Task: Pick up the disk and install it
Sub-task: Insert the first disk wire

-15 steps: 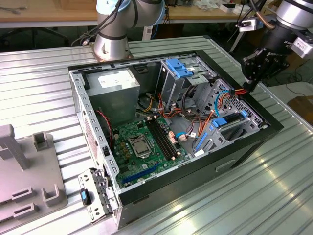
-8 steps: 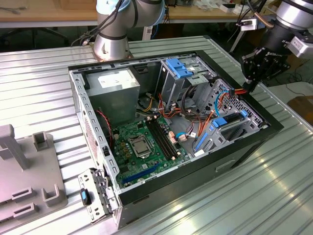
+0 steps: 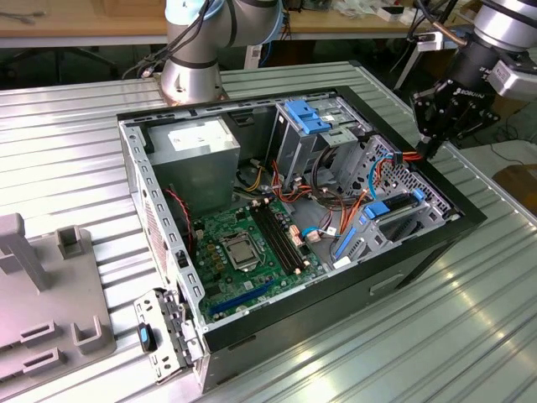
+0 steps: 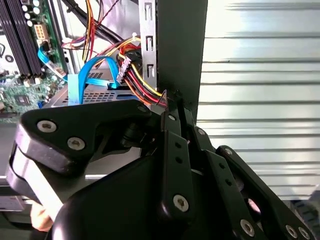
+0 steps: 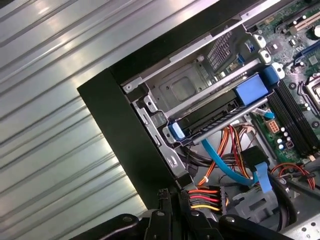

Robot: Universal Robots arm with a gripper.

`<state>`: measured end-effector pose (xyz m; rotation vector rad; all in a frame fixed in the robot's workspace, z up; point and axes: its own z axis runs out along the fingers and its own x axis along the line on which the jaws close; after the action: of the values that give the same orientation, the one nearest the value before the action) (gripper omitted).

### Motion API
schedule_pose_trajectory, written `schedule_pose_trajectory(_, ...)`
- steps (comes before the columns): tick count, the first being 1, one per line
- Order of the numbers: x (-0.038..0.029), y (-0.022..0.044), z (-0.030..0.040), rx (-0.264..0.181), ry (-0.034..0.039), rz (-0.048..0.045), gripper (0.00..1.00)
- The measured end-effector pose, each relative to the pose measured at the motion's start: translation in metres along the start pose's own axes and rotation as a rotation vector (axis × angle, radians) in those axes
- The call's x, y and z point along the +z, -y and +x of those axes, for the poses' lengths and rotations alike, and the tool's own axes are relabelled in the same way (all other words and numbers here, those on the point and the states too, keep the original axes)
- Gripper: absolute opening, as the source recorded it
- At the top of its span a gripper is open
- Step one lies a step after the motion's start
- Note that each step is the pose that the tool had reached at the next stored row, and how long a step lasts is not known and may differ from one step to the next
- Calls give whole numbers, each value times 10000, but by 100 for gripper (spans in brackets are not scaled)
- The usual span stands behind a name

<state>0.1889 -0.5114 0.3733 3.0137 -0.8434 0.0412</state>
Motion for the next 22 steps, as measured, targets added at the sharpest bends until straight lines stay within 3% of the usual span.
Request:
schedule_pose_trajectory(2,1,-14,0,26,4,-1,17)
schedule_pose_trajectory(15,-3,-153,-207,103,4,-4,17)
schedule_pose_trajectory(18,-5,-205,-294,229,4,-8,17)
schedule_pose_trajectory(22,-5,-222,-320,490,4,-16,17)
